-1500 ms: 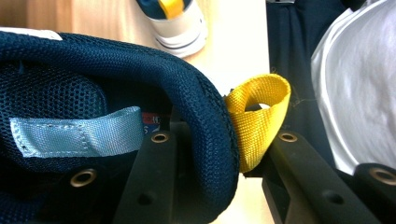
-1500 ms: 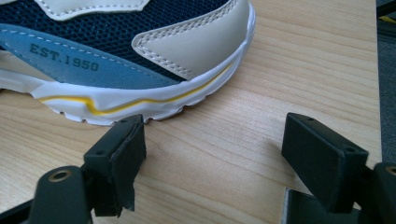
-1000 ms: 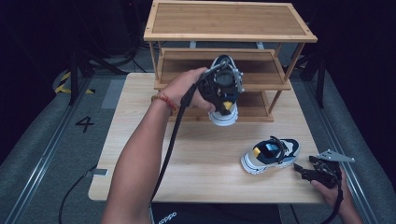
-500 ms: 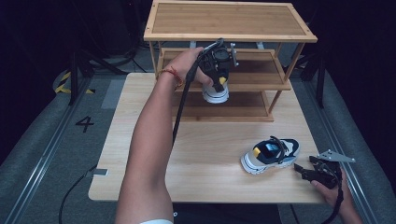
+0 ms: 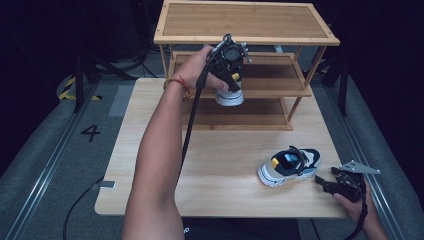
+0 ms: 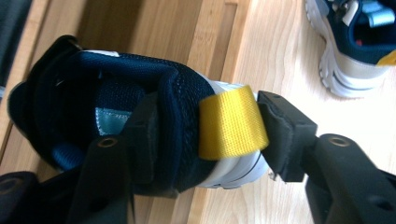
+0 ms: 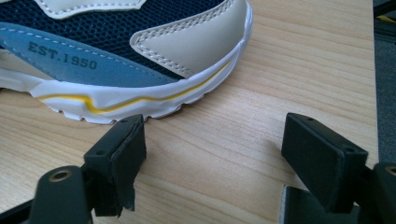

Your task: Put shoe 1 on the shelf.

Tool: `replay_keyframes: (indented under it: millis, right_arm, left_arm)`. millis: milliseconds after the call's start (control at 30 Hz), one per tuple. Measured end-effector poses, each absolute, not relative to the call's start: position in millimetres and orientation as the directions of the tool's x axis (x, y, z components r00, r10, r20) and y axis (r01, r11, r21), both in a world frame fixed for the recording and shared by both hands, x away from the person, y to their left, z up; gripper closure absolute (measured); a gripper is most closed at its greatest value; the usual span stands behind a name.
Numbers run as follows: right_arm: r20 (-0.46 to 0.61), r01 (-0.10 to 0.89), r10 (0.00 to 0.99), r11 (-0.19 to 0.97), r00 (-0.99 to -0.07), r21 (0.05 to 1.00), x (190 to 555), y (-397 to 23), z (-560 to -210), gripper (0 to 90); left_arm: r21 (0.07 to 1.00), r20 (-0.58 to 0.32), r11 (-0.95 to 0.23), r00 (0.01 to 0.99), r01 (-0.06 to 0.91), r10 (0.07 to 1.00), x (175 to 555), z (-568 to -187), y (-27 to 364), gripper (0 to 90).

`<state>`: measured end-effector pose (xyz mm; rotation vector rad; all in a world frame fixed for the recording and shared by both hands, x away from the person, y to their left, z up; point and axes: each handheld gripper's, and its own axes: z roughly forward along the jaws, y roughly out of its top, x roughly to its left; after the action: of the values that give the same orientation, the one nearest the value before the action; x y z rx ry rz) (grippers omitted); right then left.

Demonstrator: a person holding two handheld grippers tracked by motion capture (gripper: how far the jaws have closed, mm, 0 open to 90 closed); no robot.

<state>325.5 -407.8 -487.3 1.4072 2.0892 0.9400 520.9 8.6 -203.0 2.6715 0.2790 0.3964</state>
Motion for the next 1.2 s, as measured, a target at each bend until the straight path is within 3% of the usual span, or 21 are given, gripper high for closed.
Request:
replay_keyframes:
  millis: [233, 400, 533, 600, 867, 967, 1200]
  right_arm:
    - [0.008, 0.619, 0.925, 0.248, -0.380, 0.745, 325.5, -407.7, -487.2, 22.2]
    - [0.009, 0.618, 0.926, 0.245, -0.378, 0.747, 325.5, -407.6, -487.1, 22.2]
    - [0.010, 0.619, 0.926, 0.245, -0.379, 0.747, 325.5, -407.6, -487.1, 22.3]
    - [0.011, 0.619, 0.926, 0.244, -0.378, 0.746, 325.4, -407.5, -487.1, 22.2]
    - [0.010, 0.618, 0.925, 0.245, -0.379, 0.747, 325.5, -407.6, -487.1, 22.3]
    - [0.012, 0.620, 0.926, 0.244, -0.379, 0.746, 325.5, -407.5, -487.1, 22.3]
    - [0.009, 0.618, 0.925, 0.246, -0.379, 0.747, 325.6, -407.7, -487.1, 22.3]
  left_arm:
    - [0.578, 0.305, -0.797, 0.859, 0.177, 0.412, 496.2, -195.0, 27.3, 32.7]
    - [0.664, 0.264, -0.721, 0.840, 0.198, 0.474, 481.2, -199.1, 39.8, 28.5]
    - [0.698, 0.281, -0.682, 0.793, 0.218, 0.541, 471.3, -218.3, 43.1, 20.1]
    - [0.746, 0.244, -0.620, 0.766, 0.243, 0.595, 466.0, -235.3, 44.8, 20.1]
    - [0.794, 0.186, -0.525, 0.699, 0.307, 0.690, 474.0, -262.0, 46.2, 20.8]
    - [0.828, 0.128, -0.465, 0.702, 0.313, 0.700, 481.8, -267.7, 47.6, 17.1]
    - [0.855, 0.108, -0.419, 0.684, 0.306, 0.721, 489.3, -273.8, 44.2, 17.4]
